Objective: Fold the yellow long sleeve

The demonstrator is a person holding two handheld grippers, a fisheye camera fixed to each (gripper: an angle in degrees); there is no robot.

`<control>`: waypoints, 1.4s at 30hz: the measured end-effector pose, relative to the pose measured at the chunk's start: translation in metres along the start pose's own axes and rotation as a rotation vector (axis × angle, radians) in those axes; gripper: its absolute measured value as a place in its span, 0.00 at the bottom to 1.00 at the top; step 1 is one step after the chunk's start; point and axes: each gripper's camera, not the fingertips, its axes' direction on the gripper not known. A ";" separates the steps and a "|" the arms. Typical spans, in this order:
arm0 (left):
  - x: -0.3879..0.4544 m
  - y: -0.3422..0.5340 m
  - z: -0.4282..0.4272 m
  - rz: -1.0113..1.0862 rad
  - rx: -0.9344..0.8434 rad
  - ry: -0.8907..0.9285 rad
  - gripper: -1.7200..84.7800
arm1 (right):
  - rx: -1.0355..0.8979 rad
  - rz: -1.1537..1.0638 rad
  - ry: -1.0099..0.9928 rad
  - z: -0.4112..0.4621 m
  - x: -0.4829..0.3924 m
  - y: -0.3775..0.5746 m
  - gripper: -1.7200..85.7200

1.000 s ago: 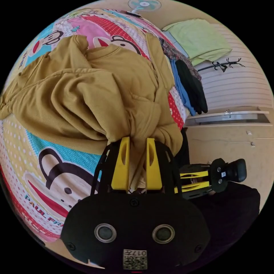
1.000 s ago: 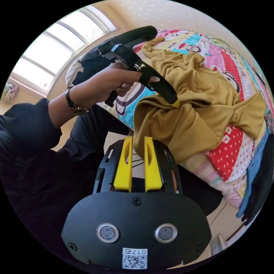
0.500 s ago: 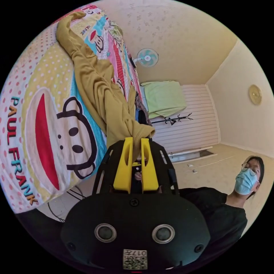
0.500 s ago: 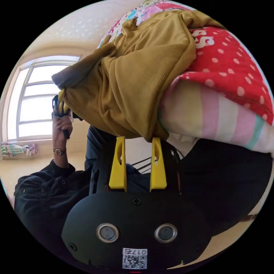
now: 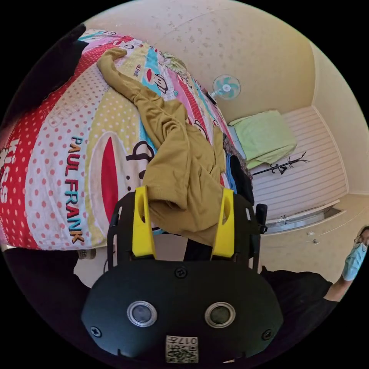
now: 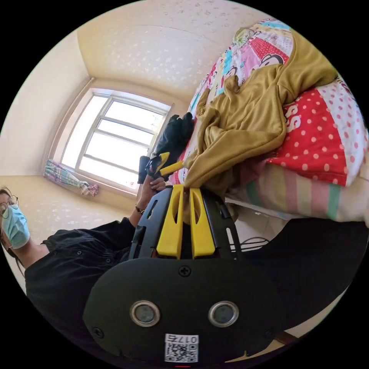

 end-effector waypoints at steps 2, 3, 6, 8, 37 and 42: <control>0.024 -0.004 0.043 0.051 -0.139 -0.236 0.23 | 0.035 -0.034 -0.046 -0.022 -0.006 0.002 0.04; 0.027 -0.005 0.054 0.055 -0.172 -0.303 0.21 | 0.047 -0.042 -0.055 -0.028 -0.008 0.003 0.04; 0.034 -0.012 0.089 0.070 -0.246 -0.504 0.15 | 0.112 -0.087 -0.098 -0.055 -0.021 0.004 0.04; 0.040 -0.023 0.093 0.066 -0.355 -0.464 0.08 | 0.149 -0.113 -0.109 -0.076 -0.035 0.004 0.04; -0.058 0.234 -0.177 0.098 -0.098 0.493 0.08 | 0.079 -0.200 -0.281 -0.163 -0.144 0.198 0.05; -0.051 0.242 -0.172 0.204 -0.251 0.356 0.08 | -0.167 -0.411 -0.031 -0.148 -0.199 0.206 0.04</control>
